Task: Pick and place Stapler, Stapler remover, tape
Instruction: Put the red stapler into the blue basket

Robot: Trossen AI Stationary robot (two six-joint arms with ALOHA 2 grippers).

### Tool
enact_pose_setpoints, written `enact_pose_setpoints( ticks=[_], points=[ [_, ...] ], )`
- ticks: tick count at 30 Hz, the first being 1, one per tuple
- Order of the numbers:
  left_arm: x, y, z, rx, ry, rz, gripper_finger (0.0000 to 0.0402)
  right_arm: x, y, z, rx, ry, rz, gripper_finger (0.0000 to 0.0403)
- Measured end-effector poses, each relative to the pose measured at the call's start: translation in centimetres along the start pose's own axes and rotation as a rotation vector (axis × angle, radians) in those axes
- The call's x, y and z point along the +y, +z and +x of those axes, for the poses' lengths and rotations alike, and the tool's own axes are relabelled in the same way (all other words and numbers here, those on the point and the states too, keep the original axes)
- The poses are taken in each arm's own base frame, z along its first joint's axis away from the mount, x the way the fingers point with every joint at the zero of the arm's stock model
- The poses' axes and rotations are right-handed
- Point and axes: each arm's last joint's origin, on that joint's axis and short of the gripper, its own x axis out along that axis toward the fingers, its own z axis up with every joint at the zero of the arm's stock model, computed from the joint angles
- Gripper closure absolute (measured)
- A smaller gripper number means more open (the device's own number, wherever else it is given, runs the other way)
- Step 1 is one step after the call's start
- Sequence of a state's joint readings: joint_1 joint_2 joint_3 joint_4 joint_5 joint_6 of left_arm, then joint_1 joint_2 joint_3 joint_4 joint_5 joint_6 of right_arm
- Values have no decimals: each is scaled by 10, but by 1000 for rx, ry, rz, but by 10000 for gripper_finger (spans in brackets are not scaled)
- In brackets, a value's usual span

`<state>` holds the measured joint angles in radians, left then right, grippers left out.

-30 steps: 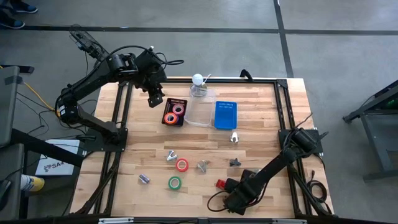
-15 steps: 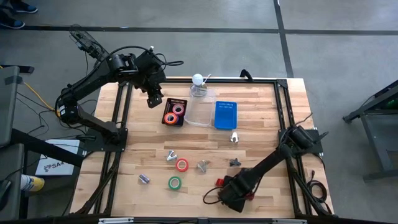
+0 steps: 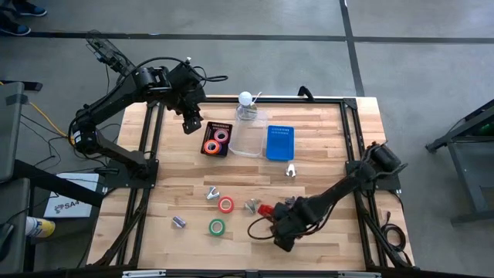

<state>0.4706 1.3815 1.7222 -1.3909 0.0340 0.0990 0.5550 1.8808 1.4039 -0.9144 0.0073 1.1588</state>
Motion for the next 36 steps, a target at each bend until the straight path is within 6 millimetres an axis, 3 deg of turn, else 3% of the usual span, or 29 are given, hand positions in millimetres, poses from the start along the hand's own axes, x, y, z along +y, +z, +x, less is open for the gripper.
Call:
enact_pose_setpoints(
  ticks=[13,22,28,36],
  points=[
    [0,0,0,0,0,-2,221,-61,64,-50,-30,7,344,211],
    [0,0,0,0,0,-5,221,-124,105,-82,-258,-132,518,211],
    [0,0,0,0,0,-5,221,-154,134,-87,-414,-193,637,211],
    [0,0,0,1,0,-5,221,-189,162,-81,-481,-267,746,211]
  ],
)
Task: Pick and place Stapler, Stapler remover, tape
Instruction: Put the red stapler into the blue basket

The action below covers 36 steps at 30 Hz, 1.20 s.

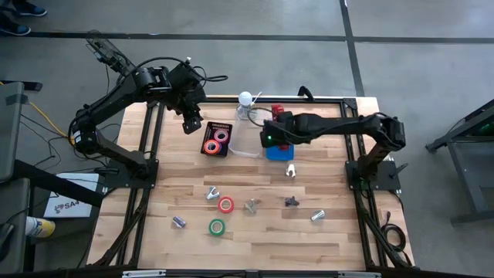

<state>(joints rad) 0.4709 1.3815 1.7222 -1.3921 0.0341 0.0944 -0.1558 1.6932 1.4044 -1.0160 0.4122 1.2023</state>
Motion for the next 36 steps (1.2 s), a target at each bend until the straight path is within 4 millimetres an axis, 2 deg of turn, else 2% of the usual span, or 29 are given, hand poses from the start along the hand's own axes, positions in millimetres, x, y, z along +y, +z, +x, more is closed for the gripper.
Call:
enact_pose_setpoints(
  ticks=[5,9,18,23,26,31,36],
  points=[
    [0,0,0,3,0,0,221,0,8,21,41,-42,52,211],
    [0,0,0,3,0,1,221,6,6,36,57,-54,86,211],
    [0,0,0,3,-1,-1,221,10,1,54,84,-93,96,211],
    [0,0,0,3,0,-1,221,-1,-13,71,133,-129,149,211],
    [0,0,0,3,0,-1,221,-1,-22,82,146,-83,201,211],
    [0,0,0,2,0,-1,221,-2,-29,90,143,-44,210,211],
    [0,0,0,-3,0,0,221,-2,-29,90,142,-38,189,211]
  ],
)
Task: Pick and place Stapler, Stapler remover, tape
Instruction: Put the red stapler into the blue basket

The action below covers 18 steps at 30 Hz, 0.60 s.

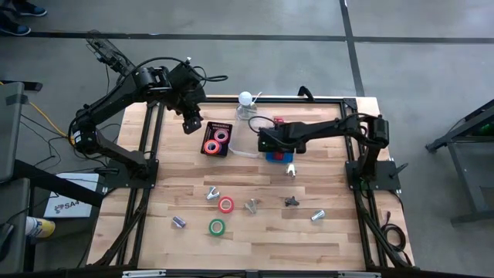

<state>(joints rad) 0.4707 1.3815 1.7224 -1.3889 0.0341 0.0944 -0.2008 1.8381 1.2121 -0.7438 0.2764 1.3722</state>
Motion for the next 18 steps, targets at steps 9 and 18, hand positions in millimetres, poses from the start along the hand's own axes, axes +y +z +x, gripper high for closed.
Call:
enact_pose_setpoints(
  ticks=[9,18],
  points=[
    [0,0,0,-3,1,3,221,-2,-1,0,46,-11,-29,209],
    [0,0,0,-3,3,3,221,-7,-1,-5,83,-39,-36,65]
  ],
)
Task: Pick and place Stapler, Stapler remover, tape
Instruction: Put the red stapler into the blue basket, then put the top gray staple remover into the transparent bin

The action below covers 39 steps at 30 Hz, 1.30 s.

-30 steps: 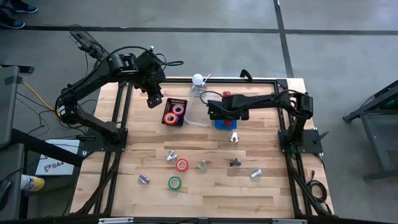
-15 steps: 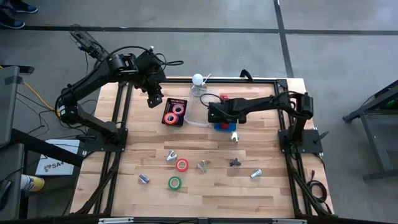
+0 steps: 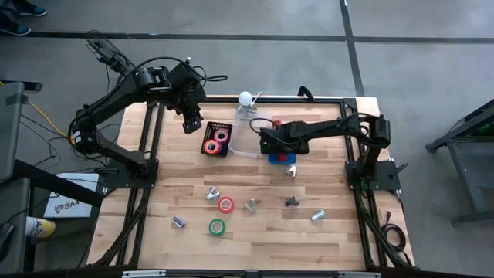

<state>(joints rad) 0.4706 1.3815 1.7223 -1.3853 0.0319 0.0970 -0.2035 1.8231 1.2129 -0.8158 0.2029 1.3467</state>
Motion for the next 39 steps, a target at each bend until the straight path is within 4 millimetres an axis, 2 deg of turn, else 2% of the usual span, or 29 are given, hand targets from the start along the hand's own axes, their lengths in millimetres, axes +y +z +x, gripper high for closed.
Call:
enact_pose_setpoints(
  ticks=[10,27,39],
  points=[
    [1,0,0,2,21,-15,221,-13,9,-37,-92,40,7,67],
    [1,0,0,2,23,-46,221,-44,21,-112,-235,233,-43,65],
    [1,0,0,4,24,-85,221,-58,13,-142,-283,315,-295,66]
  ],
)
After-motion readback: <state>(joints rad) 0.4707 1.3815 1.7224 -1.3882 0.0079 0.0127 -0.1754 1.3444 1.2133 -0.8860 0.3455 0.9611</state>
